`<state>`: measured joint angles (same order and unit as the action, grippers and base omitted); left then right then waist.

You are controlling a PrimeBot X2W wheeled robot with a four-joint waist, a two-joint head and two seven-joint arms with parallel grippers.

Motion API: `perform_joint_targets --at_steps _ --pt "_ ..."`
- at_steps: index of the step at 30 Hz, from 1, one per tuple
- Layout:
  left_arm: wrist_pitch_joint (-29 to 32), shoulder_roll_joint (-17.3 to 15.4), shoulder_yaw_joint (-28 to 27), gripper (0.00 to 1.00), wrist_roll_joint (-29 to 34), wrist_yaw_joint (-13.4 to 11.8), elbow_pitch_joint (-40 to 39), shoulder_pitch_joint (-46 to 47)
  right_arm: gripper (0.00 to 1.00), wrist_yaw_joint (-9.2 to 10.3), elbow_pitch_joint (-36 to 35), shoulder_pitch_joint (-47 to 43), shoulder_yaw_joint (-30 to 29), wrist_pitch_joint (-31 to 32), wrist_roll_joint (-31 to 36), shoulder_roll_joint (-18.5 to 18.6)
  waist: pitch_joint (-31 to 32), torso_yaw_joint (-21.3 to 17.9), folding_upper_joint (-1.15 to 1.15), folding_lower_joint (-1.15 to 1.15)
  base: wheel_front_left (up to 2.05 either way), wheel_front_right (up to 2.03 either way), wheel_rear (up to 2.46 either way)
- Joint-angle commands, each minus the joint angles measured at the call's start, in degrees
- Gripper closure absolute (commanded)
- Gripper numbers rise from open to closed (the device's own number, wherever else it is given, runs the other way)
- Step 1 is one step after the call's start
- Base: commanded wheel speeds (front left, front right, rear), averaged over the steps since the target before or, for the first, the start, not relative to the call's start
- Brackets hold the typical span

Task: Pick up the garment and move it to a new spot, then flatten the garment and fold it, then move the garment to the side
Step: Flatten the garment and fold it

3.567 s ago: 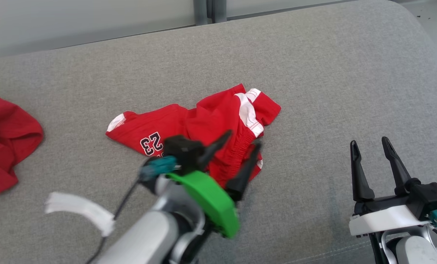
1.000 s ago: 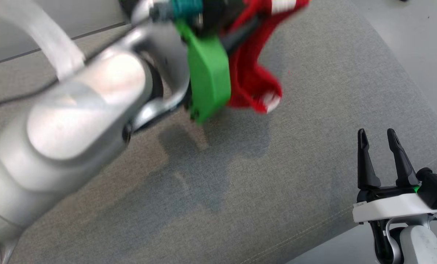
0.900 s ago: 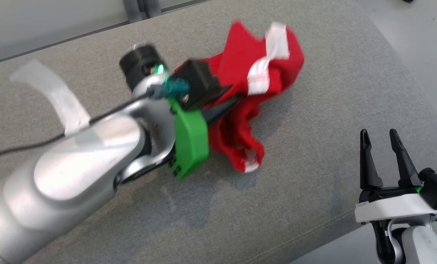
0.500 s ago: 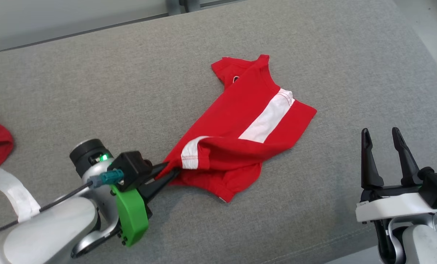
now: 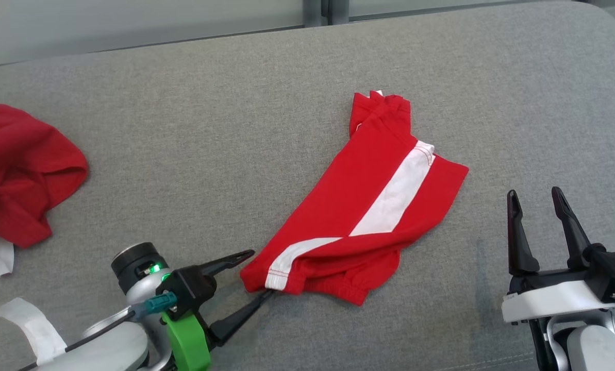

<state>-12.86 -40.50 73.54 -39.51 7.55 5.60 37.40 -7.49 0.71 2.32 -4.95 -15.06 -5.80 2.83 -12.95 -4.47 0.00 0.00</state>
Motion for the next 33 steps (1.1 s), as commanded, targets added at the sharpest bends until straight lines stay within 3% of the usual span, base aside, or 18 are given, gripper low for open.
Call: perform_joint_targets --at_steps 1,9,14,18,24,28,32,33 --pt "-0.7 -0.3 -0.2 0.00 0.3 -0.1 1.5 0.4 0.00 0.00 -0.3 -1.3 -0.3 -0.2 0.9 0.1 1.2 1.0 0.00 0.00 0.00 0.00 0.00" --pt "-1.9 -0.8 -2.9 0.00 -4.9 -1.0 6.0 -2.3 0.00 0.00 -2.1 -3.0 -1.5 -0.2 2.6 0.1 2.8 1.6 0.00 0.00 0.00 0.00 0.00" --pt "-2.4 -0.9 -7.8 0.00 -7.4 -6.5 3.2 -6.6 0.00 0.00 -3.7 -4.5 -2.4 -0.2 3.7 0.7 4.0 2.4 0.00 0.00 0.00 0.00 0.00" --pt "-2.4 0.2 -14.9 0.00 -9.2 -12.9 -1.6 -12.5 0.00 0.00 -4.6 -5.4 -2.9 -0.2 4.1 1.5 5.2 3.3 0.00 0.00 0.00 0.00 0.00" --pt "-2.3 4.8 -27.2 0.00 -11.6 -20.8 -7.9 -23.9 0.00 0.00 -5.0 -6.3 -3.7 -0.2 3.9 2.8 6.5 4.2 0.00 0.00 0.00 0.00 0.00" --pt "-2.3 9.1 -35.3 0.00 -10.4 -22.6 -10.0 -31.5 0.00 0.00 -5.2 -7.7 -4.6 -0.2 3.9 3.1 8.2 4.9 0.00 0.00 0.00 0.00 0.00" --pt "-2.3 12.5 -40.0 0.00 -6.7 -22.7 -9.5 -36.0 0.00 0.00 -5.0 -8.8 -5.2 -0.2 4.1 3.3 9.2 5.3 0.00 0.00 0.00 0.00 0.00" --pt "-2.3 14.8 -42.6 0.00 -4.1 -22.6 -8.9 -37.4 0.00 0.00 -4.2 -9.0 -5.1 -0.2 4.4 3.3 10.0 5.2 0.00 0.00 0.00 0.00 0.00"
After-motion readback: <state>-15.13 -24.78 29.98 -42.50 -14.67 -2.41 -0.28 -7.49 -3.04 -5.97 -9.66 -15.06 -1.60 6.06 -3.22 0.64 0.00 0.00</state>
